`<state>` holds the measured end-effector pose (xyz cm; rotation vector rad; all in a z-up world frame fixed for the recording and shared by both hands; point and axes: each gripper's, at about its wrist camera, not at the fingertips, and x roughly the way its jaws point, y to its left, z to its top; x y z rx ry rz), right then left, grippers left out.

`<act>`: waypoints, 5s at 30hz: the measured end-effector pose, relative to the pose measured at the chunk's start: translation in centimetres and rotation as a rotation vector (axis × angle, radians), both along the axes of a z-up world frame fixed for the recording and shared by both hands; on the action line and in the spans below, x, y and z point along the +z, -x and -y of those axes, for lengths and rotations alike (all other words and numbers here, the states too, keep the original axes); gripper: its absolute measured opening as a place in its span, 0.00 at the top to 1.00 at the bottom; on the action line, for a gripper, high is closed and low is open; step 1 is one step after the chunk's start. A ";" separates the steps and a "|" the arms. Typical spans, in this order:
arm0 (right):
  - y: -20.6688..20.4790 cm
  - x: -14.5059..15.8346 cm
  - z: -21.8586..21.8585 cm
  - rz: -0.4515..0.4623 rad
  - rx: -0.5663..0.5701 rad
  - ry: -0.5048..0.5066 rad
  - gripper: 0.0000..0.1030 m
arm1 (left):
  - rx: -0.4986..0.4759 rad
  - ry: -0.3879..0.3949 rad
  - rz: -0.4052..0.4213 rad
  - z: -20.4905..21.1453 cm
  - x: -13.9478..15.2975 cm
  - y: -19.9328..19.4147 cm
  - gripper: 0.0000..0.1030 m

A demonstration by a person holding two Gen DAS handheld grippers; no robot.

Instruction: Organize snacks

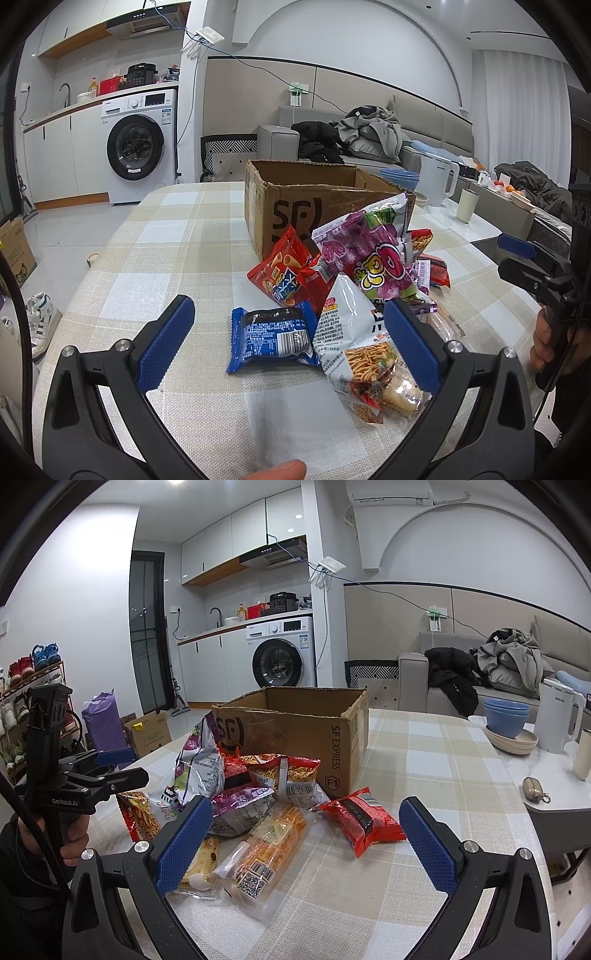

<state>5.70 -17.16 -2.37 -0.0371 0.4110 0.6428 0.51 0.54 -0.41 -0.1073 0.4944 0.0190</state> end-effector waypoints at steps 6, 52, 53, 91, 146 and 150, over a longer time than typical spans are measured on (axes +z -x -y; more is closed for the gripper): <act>0.1 0.0 0.1 0.000 -0.002 0.001 0.00 | -0.001 -0.001 0.000 0.1 0.0 0.0 0.01; 0.2 -0.4 0.5 -0.014 -0.016 0.012 0.00 | 0.000 -0.005 -0.001 0.0 0.0 0.1 0.01; 0.2 -0.4 0.6 -0.015 -0.017 0.013 0.00 | -0.001 -0.004 0.000 0.0 0.0 0.1 0.01; -3.9 -4.3 -7.2 -0.306 -0.001 0.241 0.15 | -0.163 -0.075 -0.095 3.0 -0.9 -1.0 0.14; -2.7 -3.0 -3.7 -0.288 -0.054 0.154 0.63 | -0.219 0.072 -0.053 1.3 1.4 -0.1 0.73; -2.2 -2.3 -3.4 -0.259 -0.049 0.131 0.63 | -0.210 0.072 -0.037 1.4 2.1 0.4 0.73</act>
